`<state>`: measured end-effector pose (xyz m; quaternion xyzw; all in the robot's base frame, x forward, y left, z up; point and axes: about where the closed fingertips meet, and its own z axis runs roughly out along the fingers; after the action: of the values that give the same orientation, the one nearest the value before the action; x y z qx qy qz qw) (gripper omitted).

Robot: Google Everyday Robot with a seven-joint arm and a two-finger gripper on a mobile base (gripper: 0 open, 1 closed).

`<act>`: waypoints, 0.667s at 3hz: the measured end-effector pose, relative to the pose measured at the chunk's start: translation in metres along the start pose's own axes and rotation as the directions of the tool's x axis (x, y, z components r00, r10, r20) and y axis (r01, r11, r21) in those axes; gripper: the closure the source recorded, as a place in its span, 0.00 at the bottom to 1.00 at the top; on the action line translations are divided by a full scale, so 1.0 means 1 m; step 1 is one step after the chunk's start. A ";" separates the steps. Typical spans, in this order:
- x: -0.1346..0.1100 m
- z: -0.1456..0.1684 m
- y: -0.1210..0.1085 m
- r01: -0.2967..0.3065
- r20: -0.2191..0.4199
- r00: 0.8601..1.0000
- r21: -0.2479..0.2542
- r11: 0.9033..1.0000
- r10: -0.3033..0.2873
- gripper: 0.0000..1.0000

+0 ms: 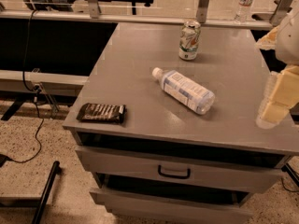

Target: Place blue plastic bottle upright

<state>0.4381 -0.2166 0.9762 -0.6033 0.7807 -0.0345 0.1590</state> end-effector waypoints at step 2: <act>-0.008 0.003 -0.004 0.010 0.020 1.000 -0.002 1.000 -0.010 0.00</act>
Offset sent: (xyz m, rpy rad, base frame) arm 0.0136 0.0128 -0.0065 0.0353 0.0152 0.0332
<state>0.4446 -0.2100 0.9760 -0.6076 0.7762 -0.0281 0.1660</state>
